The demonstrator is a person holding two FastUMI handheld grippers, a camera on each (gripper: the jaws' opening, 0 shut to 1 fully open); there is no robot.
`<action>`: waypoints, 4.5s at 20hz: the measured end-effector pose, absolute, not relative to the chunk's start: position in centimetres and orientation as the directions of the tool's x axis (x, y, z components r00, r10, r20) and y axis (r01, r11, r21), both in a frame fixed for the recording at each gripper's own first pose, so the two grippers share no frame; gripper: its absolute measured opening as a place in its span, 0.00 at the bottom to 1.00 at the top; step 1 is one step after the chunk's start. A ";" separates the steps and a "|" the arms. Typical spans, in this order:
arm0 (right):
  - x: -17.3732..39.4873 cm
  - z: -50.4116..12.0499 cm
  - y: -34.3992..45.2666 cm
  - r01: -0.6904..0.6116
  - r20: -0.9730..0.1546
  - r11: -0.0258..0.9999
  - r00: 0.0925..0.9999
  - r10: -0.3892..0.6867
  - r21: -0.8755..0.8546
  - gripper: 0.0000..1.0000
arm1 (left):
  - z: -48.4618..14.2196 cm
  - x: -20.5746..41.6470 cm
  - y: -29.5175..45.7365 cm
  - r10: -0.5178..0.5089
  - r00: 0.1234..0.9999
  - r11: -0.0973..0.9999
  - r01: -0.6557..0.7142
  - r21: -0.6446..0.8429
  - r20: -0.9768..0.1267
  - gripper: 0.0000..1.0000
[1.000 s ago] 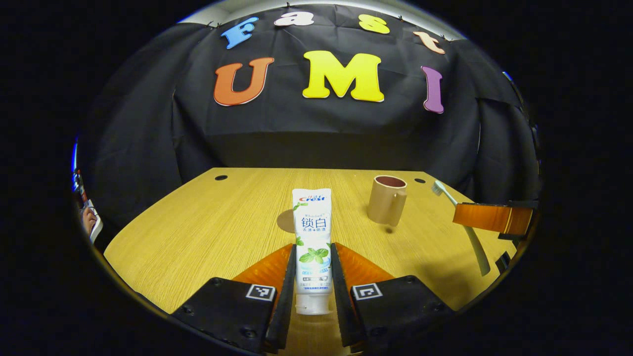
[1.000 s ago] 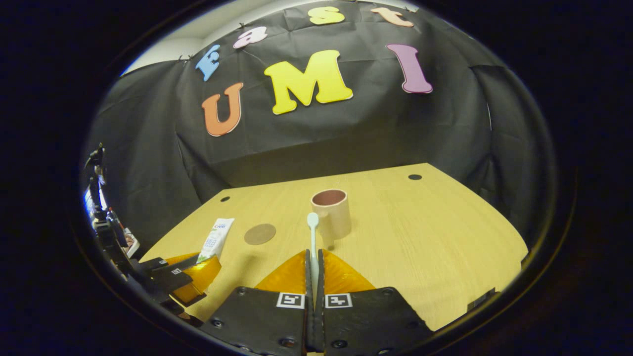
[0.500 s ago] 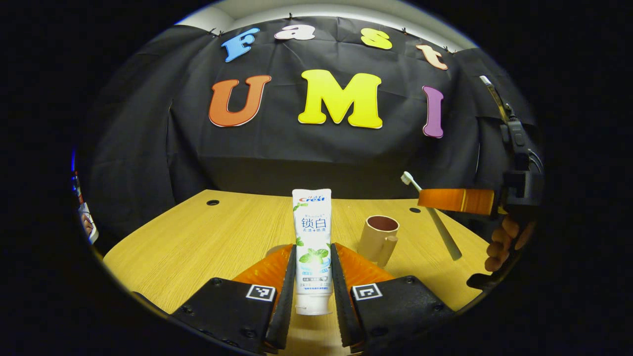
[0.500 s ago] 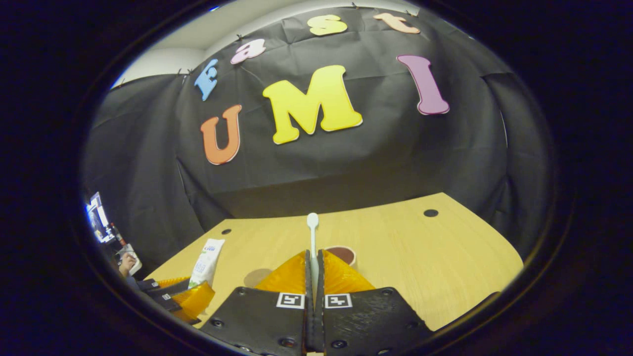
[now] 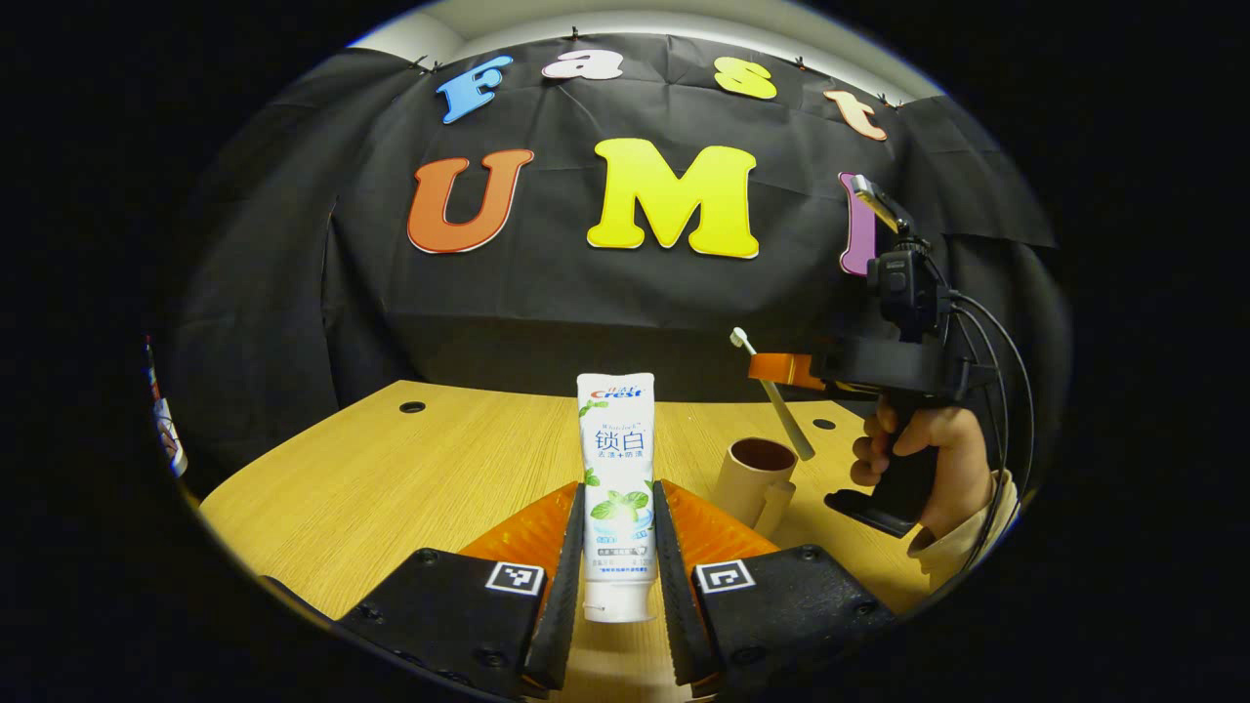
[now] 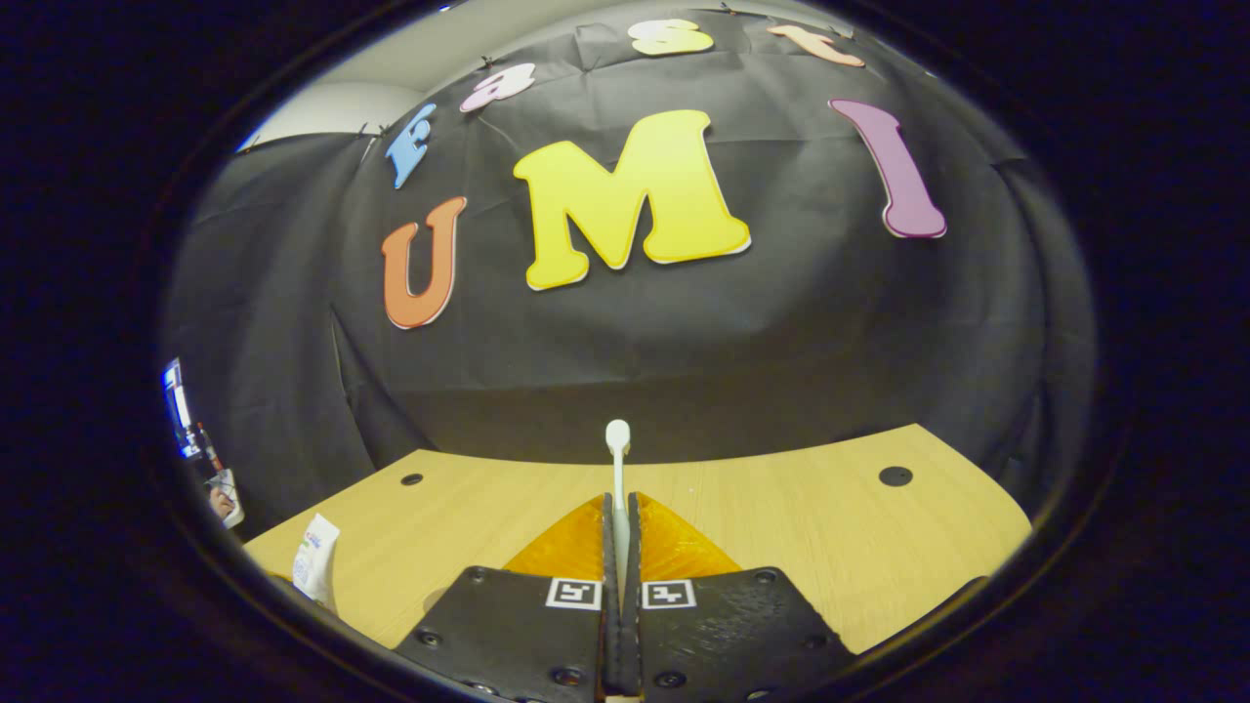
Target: Put the toothbrush and toothpaste on the desktop into the cup, then pick up the cup and place it on the coaster on the desktop.
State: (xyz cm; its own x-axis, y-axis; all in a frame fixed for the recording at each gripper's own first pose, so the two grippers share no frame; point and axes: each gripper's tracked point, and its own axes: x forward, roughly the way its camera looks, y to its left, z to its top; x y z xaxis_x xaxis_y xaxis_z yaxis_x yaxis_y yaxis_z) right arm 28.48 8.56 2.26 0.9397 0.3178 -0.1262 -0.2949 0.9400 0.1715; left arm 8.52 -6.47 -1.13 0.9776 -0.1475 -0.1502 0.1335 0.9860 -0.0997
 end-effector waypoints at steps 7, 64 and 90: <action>29.8 2.2 8.7 -0.288 -0.092 0.944 0.948 0.305 0.158 0.01 | -2.6 9.4 -7.0 -0.155 0.970 0.985 0.137 -0.105 -0.186 0.42; 20.8 -2.5 -8.7 -0.113 -0.095 0.971 0.986 0.136 0.213 0.96 | 3.9 21.0 -22.2 -0.205 0.976 0.976 0.198 -0.092 -0.078 0.45; 18.0 -1.3 1.7 -0.250 -0.287 0.960 0.917 0.277 0.127 0.96 | 2.9 12.4 -13.1 -0.165 0.983 0.986 0.165 -0.004 -0.079 0.96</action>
